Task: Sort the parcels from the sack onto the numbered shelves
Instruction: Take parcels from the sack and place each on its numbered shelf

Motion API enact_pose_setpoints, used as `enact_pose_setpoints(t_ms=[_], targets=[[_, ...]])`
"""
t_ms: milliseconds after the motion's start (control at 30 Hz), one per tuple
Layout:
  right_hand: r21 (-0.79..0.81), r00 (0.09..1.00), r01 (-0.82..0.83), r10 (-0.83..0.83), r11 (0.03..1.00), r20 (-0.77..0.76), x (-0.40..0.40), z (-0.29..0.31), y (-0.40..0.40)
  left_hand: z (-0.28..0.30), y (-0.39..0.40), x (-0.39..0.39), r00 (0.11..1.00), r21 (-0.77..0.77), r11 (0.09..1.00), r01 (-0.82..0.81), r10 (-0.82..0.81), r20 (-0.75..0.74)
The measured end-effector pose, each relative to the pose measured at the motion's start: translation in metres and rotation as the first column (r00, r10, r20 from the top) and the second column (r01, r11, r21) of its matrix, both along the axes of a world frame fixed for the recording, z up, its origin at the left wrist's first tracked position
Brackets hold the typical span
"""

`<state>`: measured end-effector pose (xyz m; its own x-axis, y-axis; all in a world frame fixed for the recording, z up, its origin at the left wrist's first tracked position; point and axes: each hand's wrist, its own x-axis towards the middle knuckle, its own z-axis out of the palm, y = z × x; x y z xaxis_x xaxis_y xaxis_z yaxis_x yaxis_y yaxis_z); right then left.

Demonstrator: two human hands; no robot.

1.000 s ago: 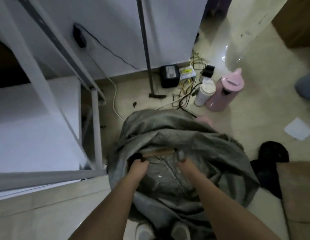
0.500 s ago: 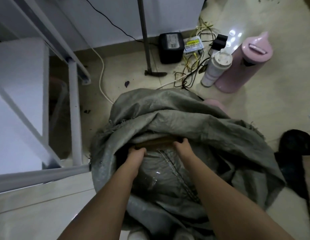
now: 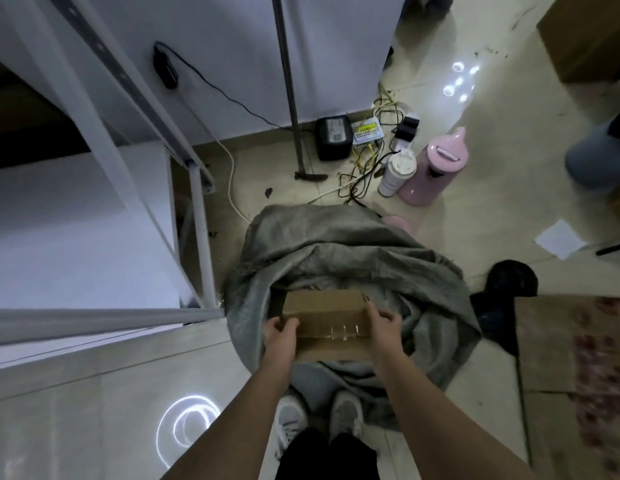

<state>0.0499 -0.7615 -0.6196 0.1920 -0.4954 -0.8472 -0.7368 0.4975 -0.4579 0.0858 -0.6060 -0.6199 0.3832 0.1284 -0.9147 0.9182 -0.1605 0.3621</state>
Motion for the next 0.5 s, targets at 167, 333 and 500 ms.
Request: enact_pose_setpoints(t_ms=[167,333,500], targets=[[-0.056,0.995,-0.005,0.011,0.998,0.097,-0.010,0.087,0.003,0.065,0.010,-0.012,0.993,-0.049,0.995,-0.092,0.088,-0.078],[0.045,0.954,-0.253,0.242,0.966,0.175,-0.022,0.116,-0.002,0.107,0.019,-0.005,0.999,-0.098,0.994,-0.049,0.050,0.005],[0.131,0.961,-0.192,0.159,0.973,0.228,-0.029,0.121,-0.006,0.109,0.029,0.006,0.998,-0.098,0.994,0.054,-0.051,0.038]])
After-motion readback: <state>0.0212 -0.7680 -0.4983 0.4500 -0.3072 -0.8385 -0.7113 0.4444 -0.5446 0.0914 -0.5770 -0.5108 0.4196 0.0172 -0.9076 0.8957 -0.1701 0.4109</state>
